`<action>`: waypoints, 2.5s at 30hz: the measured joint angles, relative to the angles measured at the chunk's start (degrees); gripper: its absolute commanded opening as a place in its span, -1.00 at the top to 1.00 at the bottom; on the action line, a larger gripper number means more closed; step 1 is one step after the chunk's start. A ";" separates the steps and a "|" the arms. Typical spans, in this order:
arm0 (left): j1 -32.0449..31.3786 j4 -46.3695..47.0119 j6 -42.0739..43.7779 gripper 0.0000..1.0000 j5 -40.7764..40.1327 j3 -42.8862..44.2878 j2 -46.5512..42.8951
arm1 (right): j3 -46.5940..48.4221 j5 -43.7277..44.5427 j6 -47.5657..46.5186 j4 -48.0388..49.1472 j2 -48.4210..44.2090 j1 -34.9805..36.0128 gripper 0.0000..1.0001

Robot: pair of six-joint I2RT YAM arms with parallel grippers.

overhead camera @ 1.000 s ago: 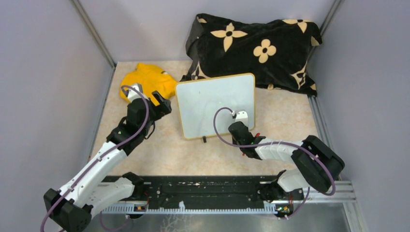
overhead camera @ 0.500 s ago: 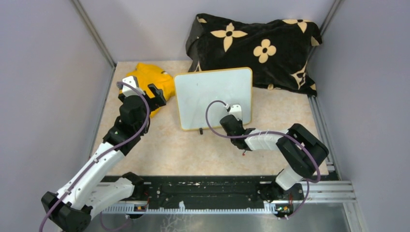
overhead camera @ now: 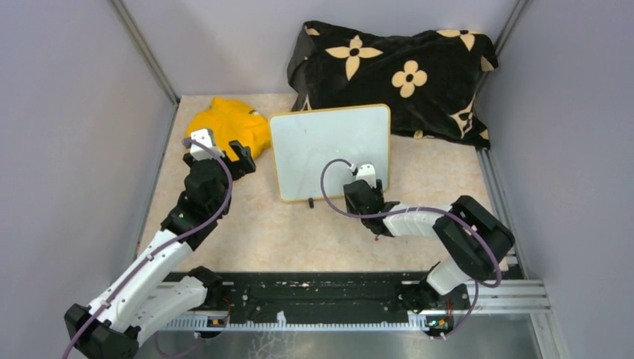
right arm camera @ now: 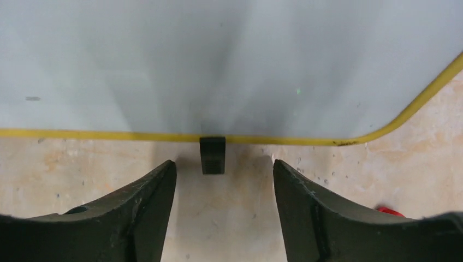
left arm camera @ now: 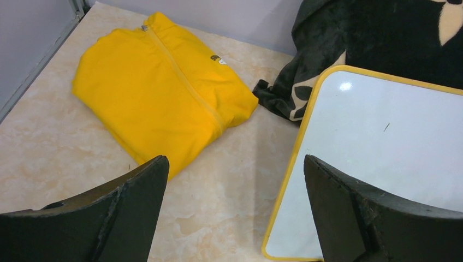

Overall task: Write a sentence on the whiteboard
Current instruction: Move the whiteboard to the center of the board, then pick up the whiteboard marker at the center of the board.

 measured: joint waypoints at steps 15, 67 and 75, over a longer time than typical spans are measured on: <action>-0.13 0.87 -0.07 -0.97 1.99 -0.50 -1.14 | -7.67 -3.48 1.68 -3.13 -17.18 0.02 -0.25; -0.13 0.87 -0.33 -0.97 5.46 -0.52 -1.07 | -7.41 -10.38 4.04 -9.27 -24.52 -2.10 0.05; -0.13 1.27 -0.31 -0.97 8.46 -0.52 0.11 | -3.82 -6.73 9.14 -17.94 -34.16 -1.84 -0.41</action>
